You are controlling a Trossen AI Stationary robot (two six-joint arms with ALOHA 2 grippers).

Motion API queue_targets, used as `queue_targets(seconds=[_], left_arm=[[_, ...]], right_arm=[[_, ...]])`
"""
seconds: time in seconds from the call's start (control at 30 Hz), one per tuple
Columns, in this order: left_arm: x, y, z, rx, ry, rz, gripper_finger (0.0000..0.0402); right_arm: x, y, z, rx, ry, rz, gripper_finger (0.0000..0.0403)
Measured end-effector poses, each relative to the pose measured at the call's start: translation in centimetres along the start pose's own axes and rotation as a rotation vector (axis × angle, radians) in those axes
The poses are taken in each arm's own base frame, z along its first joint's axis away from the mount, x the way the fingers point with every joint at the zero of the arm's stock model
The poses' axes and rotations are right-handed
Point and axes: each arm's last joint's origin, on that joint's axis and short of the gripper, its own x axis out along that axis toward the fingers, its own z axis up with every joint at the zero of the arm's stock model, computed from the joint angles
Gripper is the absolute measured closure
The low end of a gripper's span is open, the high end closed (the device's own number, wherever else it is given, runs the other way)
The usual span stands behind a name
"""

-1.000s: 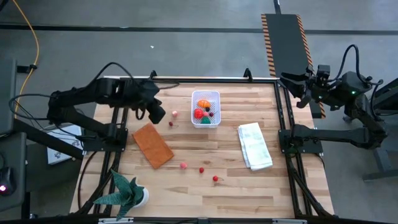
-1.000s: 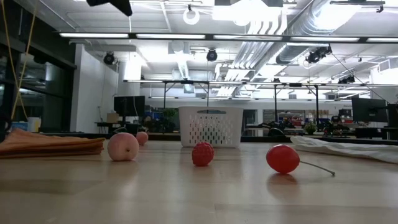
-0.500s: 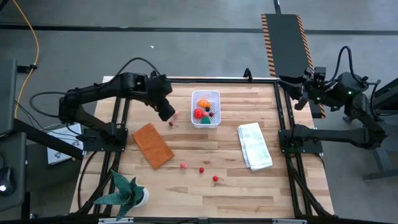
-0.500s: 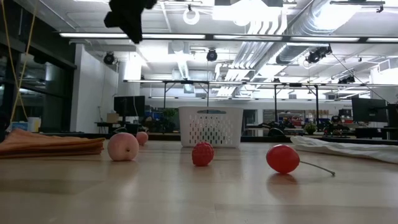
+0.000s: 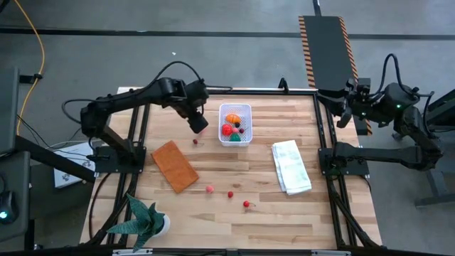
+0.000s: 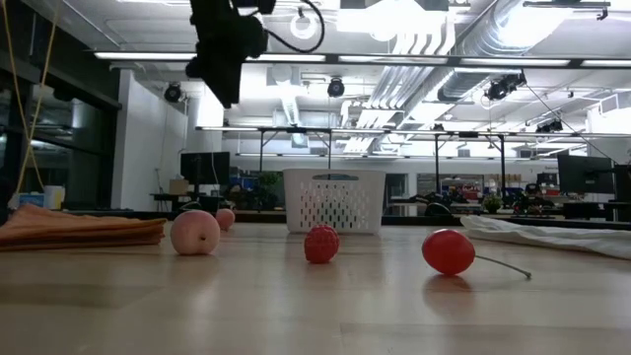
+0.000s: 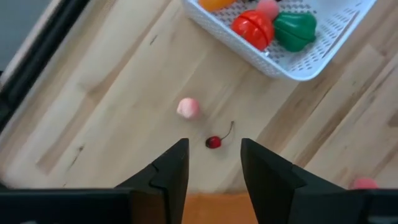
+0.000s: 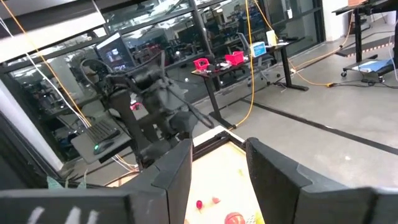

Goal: Pick and placing Produce into tupperware
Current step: Put the peach into the white bin

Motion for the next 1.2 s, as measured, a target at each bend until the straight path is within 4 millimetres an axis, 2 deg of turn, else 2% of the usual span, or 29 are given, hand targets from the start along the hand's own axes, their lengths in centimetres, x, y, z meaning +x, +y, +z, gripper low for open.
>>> queue_targets(seconds=[0.17,0.37,0.63,0.83,1.2], left_arm=[[2.4,1.0,0.0,-0.03,0.013,-0.078,0.0266],[5.7,2.1,-1.6,-0.049,0.103,-0.053,0.0266],[9.6,2.2,-3.2,-0.057,0.105,-0.078,0.0266],[11.0,2.2,-3.7,-0.058,0.071,-0.086,0.0266],[12.1,2.5,-3.7,0.041,0.014,-0.14,0.0266]], right_arm=[[0.0,0.0,0.0,0.0,0.004,0.009,0.0259],[0.0,0.0,0.0,0.003,0.005,0.009,0.0259],[0.0,0.0,0.0,0.005,0.006,0.008,0.0259],[0.0,0.0,0.0,0.027,0.007,0.008,0.0259],[0.0,0.0,0.0,0.053,0.006,0.007,0.0259]])
